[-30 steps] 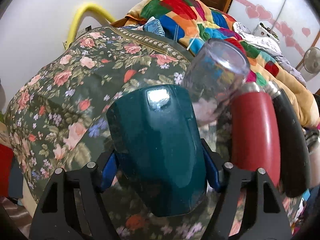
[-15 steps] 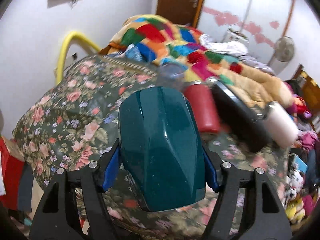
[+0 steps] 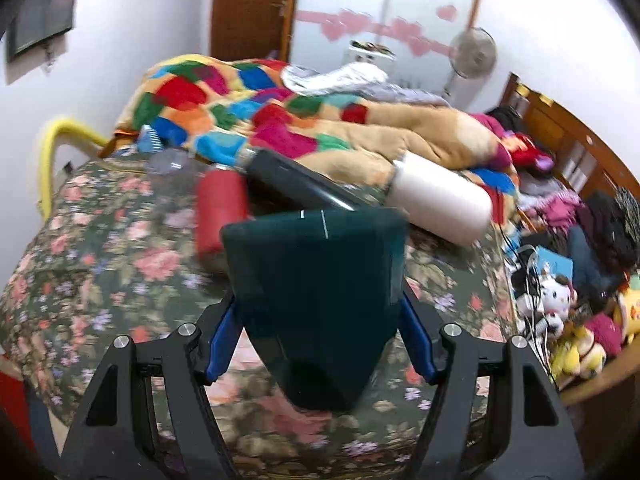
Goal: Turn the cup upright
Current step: 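Lift the green mug with the left tool and turn its opening upward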
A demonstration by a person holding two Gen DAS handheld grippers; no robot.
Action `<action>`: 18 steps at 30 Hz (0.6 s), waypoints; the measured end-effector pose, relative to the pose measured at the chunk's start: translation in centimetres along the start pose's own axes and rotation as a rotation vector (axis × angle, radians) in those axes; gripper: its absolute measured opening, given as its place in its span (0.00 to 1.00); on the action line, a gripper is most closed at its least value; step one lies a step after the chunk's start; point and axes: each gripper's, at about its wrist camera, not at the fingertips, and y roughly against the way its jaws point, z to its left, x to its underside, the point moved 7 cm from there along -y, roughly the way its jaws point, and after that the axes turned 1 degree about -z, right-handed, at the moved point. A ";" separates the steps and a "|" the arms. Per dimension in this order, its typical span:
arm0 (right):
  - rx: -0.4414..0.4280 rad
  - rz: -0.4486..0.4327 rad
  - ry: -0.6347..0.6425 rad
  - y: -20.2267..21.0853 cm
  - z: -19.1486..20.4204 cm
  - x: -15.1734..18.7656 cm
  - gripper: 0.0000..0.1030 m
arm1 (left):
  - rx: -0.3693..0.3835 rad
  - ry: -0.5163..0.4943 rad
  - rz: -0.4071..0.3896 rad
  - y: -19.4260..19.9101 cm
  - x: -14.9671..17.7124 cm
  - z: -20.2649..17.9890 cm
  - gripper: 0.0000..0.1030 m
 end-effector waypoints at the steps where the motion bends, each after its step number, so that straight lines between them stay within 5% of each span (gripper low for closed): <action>1: 0.002 0.006 -0.002 -0.1 -0.2 0.2 1.00 | 0.007 -0.010 0.008 -0.6 0.3 -0.7 0.68; 10: 0.027 0.071 -0.014 -1.7 -1.6 1.6 1.00 | 0.031 -0.045 0.141 -7.3 3.6 -3.0 0.67; 18: 0.032 0.113 -0.032 -3.0 -2.3 2.3 1.00 | 0.019 -0.120 0.118 -7.6 3.6 -4.1 0.67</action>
